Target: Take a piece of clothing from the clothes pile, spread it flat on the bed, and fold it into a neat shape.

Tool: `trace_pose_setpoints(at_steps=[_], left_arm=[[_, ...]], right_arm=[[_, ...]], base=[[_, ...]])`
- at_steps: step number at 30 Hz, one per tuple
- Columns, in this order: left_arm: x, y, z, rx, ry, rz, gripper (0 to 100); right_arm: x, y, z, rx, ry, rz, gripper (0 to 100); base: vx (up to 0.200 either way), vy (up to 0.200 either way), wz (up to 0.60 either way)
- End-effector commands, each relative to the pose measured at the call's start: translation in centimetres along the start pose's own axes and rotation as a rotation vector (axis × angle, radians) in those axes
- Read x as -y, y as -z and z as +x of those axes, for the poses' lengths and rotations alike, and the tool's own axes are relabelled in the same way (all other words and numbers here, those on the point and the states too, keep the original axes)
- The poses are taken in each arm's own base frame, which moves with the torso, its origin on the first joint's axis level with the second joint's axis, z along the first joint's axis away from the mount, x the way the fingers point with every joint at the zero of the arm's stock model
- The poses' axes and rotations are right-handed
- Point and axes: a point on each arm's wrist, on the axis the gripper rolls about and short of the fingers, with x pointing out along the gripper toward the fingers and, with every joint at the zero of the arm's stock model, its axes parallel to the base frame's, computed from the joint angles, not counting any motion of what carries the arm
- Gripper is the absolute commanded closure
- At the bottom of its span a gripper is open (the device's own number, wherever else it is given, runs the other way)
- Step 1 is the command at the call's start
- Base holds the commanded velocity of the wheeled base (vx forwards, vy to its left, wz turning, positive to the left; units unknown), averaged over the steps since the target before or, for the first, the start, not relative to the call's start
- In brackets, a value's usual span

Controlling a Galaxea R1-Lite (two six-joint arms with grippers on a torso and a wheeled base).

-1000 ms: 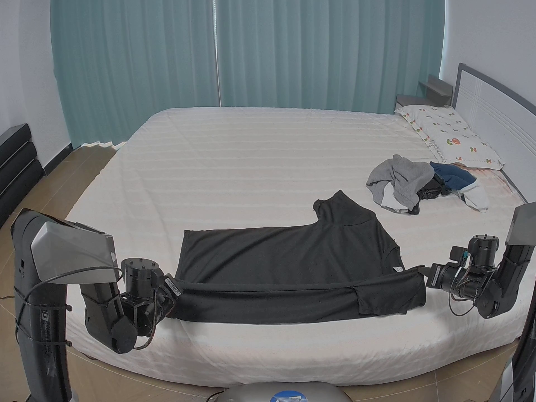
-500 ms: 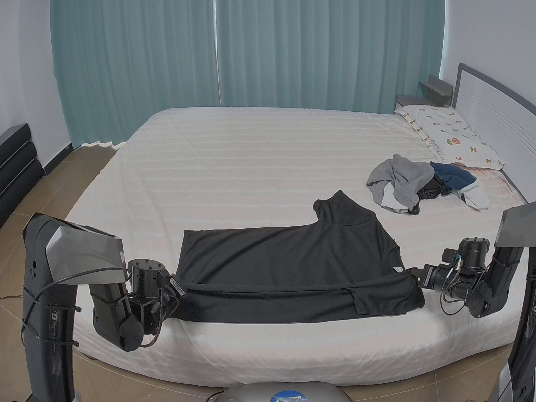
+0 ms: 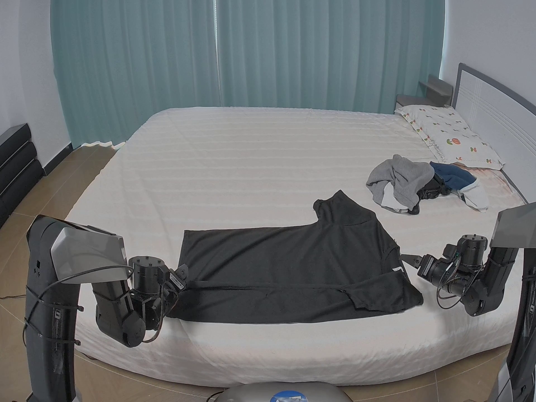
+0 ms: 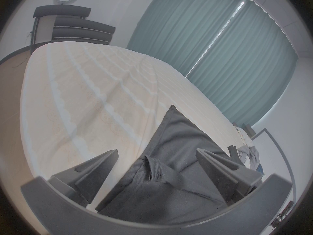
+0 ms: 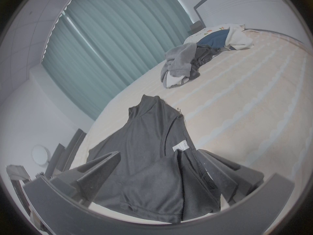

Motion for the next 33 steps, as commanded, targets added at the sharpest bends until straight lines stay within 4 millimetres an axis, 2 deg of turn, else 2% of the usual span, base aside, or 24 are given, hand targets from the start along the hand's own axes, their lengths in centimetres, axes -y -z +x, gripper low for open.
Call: trace_pose_setpoints(at_steps=[1,7,11,17,19,24,25,27,29,33], left_arm=[[-0.5,-1.0,-0.1,0.019,-0.014,-0.048,0],[0.0,-3.2,-2.5,0.031,0.033,-0.091,0],[0.3,-3.4,-2.8,0.007,0.062,-0.155,0],[0.3,-3.3,-3.6,-0.035,0.085,-0.164,0],[0.4,-3.1,-3.7,-0.041,0.085,-0.184,0],[0.2,-2.5,-4.0,-0.096,0.096,-0.197,0],[0.2,-2.5,-4.0,-0.096,0.096,-0.197,0],[0.2,-2.6,-4.2,-0.095,0.100,-0.207,0],[0.2,-2.5,-4.4,-0.101,0.098,-0.215,0],[0.2,-2.4,-4.5,-0.103,0.097,-0.213,0]], right_arm=[[0.4,-0.4,-0.1,0.023,0.002,0.070,0],[0.7,-1.2,-0.9,0.043,-0.001,0.155,0],[-0.2,-1.8,-1.6,0.057,-0.020,0.145,0],[-1.3,-2.1,-1.8,0.068,-0.039,0.129,0],[-1.4,-1.8,-1.9,0.055,-0.036,0.135,0],[-1.5,-0.9,-3.7,0.025,-0.021,0.263,0],[-1.5,-0.9,-3.7,0.025,-0.021,0.263,0],[-1.3,-0.4,-3.7,0.013,-0.031,0.373,0],[-1.2,-0.1,-3.5,0.007,-0.039,0.389,0],[-1.0,0.6,-3.7,-0.030,-0.049,0.402,0]], base=[[0.000,0.000,0.00],[0.000,0.000,0.00],[0.000,0.000,0.00],[0.000,0.000,0.00],[0.000,0.000,0.00],[0.000,0.000,0.00],[0.000,0.000,0.00],[0.000,0.000,0.00],[0.000,0.000,0.00],[0.000,-0.200,0.00]])
